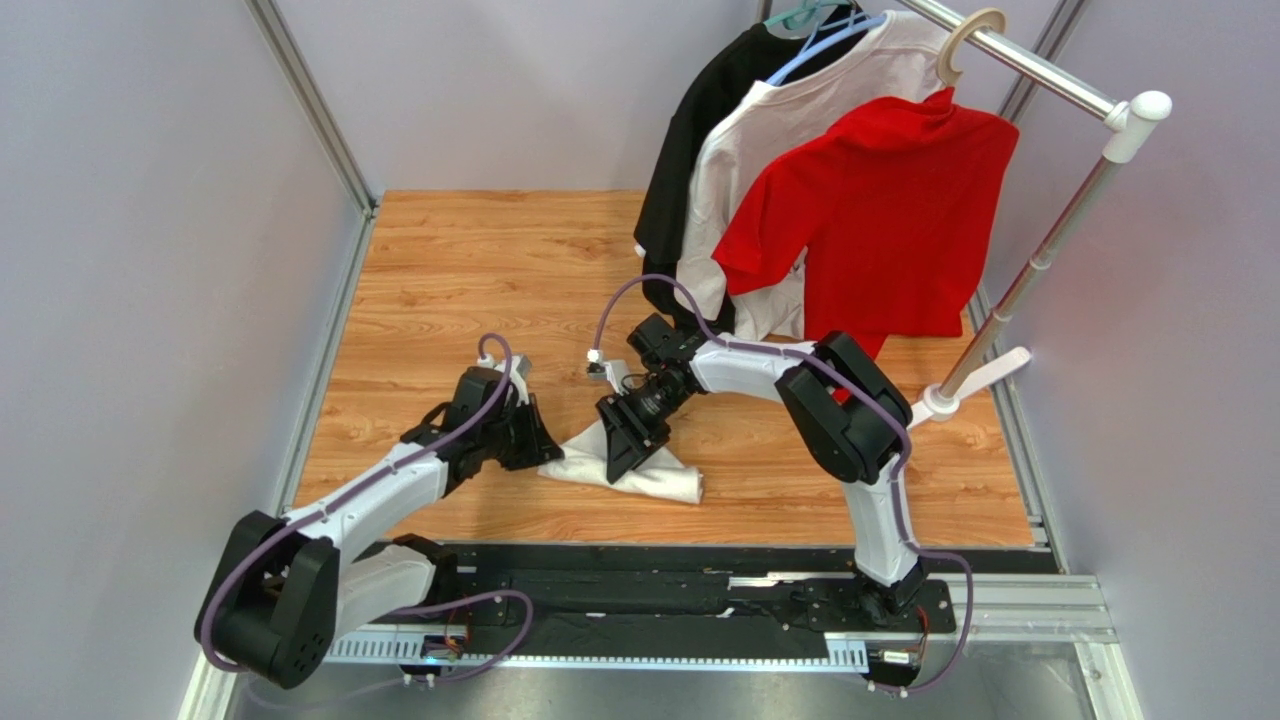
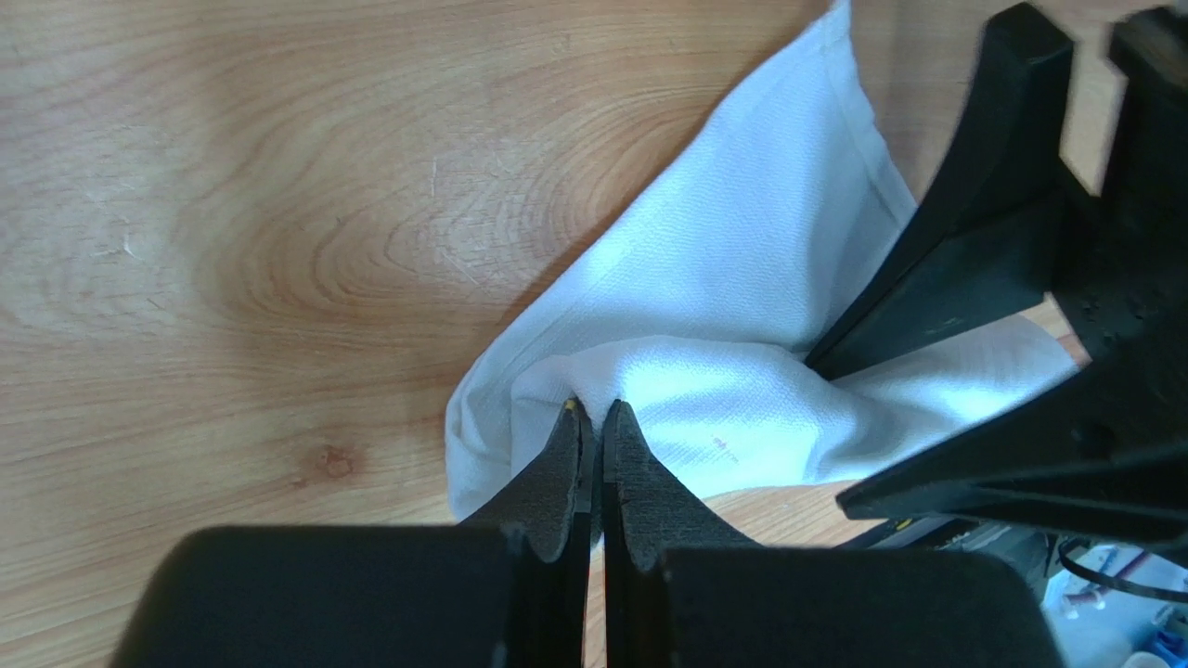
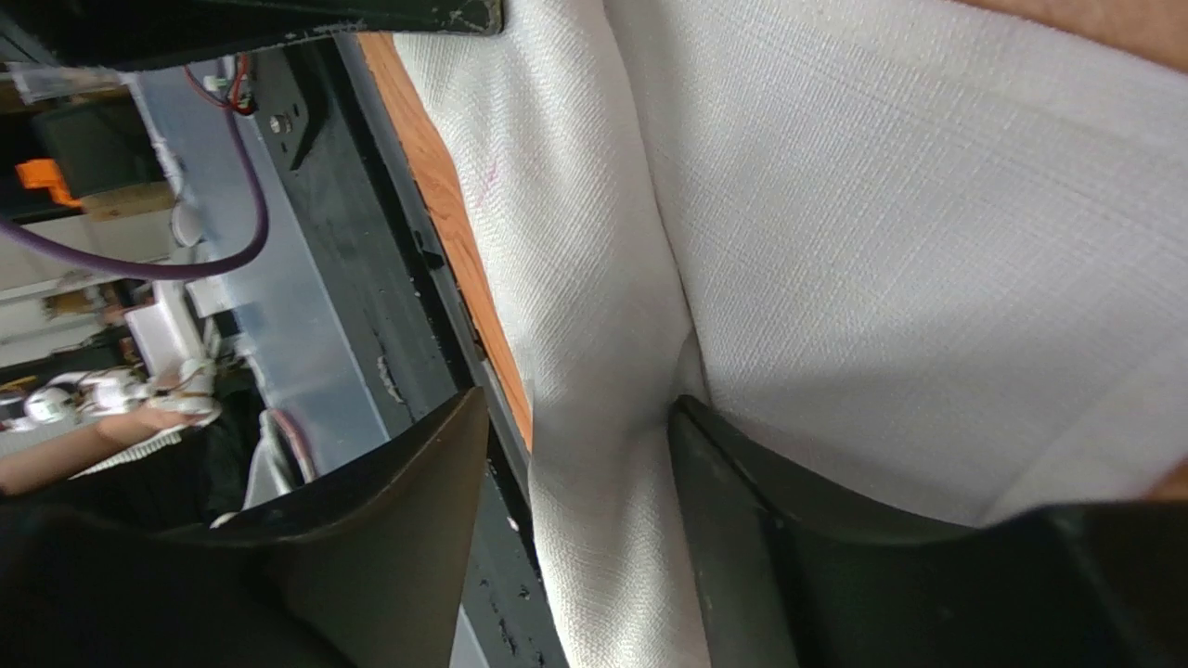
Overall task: Fold the napkin, place the utensils inside, and roll it up
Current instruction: Roll the napkin with the utensil
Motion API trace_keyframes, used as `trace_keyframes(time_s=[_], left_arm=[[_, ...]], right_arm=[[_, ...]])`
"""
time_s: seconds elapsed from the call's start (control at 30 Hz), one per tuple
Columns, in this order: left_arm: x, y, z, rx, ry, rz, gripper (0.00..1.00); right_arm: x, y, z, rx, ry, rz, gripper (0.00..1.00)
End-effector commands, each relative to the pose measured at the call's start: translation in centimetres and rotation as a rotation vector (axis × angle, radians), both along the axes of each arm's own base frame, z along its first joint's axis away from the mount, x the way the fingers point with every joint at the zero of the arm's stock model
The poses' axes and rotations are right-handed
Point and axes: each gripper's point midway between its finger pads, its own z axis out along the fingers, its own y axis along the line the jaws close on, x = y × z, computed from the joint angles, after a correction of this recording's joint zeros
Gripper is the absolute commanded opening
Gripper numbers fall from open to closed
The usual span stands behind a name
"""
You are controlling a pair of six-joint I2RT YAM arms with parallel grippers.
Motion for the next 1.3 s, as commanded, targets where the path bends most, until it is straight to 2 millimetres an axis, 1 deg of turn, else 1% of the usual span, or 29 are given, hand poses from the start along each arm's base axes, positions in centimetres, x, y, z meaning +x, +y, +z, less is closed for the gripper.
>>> trace_keyframes(time_s=[0.0,0.03,0.07,0.1,0.13,0.2,0.23,0.27,0.3,0.33,0.37,0.4,0.43,0.47,0.5,0.53,0.57,0.7,0.77,0.87,0.97,1.0,1.03,1.1,1.13,1.2,1.23,1.27], left_arm=[[1.3,1.1,0.1,0.104,0.006,0.009,0.0],[1.1,1.1,-0.4,0.113,0.034,0.001,0.0],[1.2,1.0,-0.5,0.112,0.043,-0.006,0.0],[1.4,0.8,-0.3,0.108,0.044,-0.011,0.0],[1.3,0.7,-0.7,0.113,0.066,-0.017,0.0],[1.6,0.4,-0.7,0.11,0.074,-0.025,0.0],[1.5,0.4,-1.0,0.112,0.093,-0.032,0.0],[1.5,0.3,-1.1,0.115,0.097,-0.034,0.0],[1.7,0.2,-1.0,0.114,0.097,-0.04,0.0],[1.7,0.2,-1.1,0.114,0.103,-0.044,0.0],[1.7,0.1,-1.0,0.112,0.101,-0.047,0.0],[1.7,0.1,-1.1,0.114,0.104,-0.053,0.0],[1.7,0.1,-1.1,0.116,0.106,-0.055,0.0],[1.7,0.1,-1.1,0.118,0.107,-0.059,0.0],[1.6,0.1,-1.2,0.119,0.111,-0.063,0.0],[1.6,0.1,-1.2,0.12,0.114,-0.062,0.0],[1.7,0.1,-1.2,0.119,0.114,-0.06,0.0],[1.6,0.0,-1.3,0.12,0.124,-0.063,0.0],[1.6,0.0,-1.4,0.122,0.129,-0.066,0.0],[1.6,0.0,-1.3,0.125,0.131,-0.069,0.0],[1.6,0.0,-1.4,0.125,0.133,-0.073,0.0],[1.6,0.0,-1.4,0.124,0.135,-0.074,0.0],[1.6,-0.1,-1.4,0.125,0.133,-0.074,0.0],[1.6,-0.1,-1.5,0.125,0.138,-0.075,0.0],[1.7,-0.1,-1.4,0.127,0.135,-0.074,0.0],[1.8,-0.1,-1.4,0.128,0.138,-0.074,0.0],[1.8,-0.1,-1.4,0.126,0.139,-0.075,0.0],[1.9,-0.1,-1.4,0.127,0.137,-0.076,0.0]], right_arm=[[2.0,-3.1,-1.9,-0.189,-0.183,-0.079,0.69],[2.3,-2.9,-0.3,-0.161,-0.222,-0.091,0.7],[2.5,-3.1,0.0,-0.163,-0.246,-0.101,0.7],[2.8,-3.2,0.8,-0.158,-0.268,-0.12,0.71],[3.1,-3.3,2.1,-0.138,-0.308,-0.137,0.71],[3.5,-4.0,2.7,-0.151,-0.371,-0.168,0.71],[3.7,-4.3,3.1,-0.146,-0.397,-0.182,0.72],[4.3,-4.3,4.8,-0.111,-0.469,-0.209,0.72],[3.7,-5.1,4.2,-0.122,-0.477,-0.209,0.72],[3.7,-5.3,4.6,-0.108,-0.506,-0.209,0.72],[3.7,-5.2,5.5,-0.085,-0.559,-0.216,0.72],[3.2,-5.8,5.1,-0.091,-0.569,-0.21,0.72],[3.3,-5.7,5.3,-0.076,-0.607,-0.21,0.72],[2.6,-5.4,6.0,-0.047,-0.631,-0.195,0.72],[2.1,-5.6,5.5,-0.05,-0.635,-0.186,0.72],[2.3,-5.3,5.7,-0.037,-0.667,-0.193,0.72],[1.7,-5.0,5.8,-0.024,-0.682,-0.176,0.72],[0.7,-3.7,6.0,-0.005,-0.747,-0.143,0.71],[0.4,-3.1,5.8,-0.001,-0.812,-0.102,0.68],[0.5,-2.5,5.3,-0.015,-0.857,-0.091,0.65],[0.7,-2.3,4.7,-0.023,-0.883,-0.082,0.64],[0.7,-2.3,4.2,-0.034,-0.879,-0.07,0.63],[0.7,-2.2,4.1,-0.036,-0.88,-0.065,0.59],[0.4,-2.2,3.3,-0.048,-0.865,-0.041,0.56],[0.2,-2.2,3.1,-0.05,-0.861,-0.034,0.52],[-0.4,-2.3,2.5,-0.056,-0.847,-0.022,0.47],[-0.5,-2.3,2.2,-0.059,-0.84,-0.021,0.42],[-0.8,-2.5,1.8,-0.068,-0.83,-0.016,0.39]])
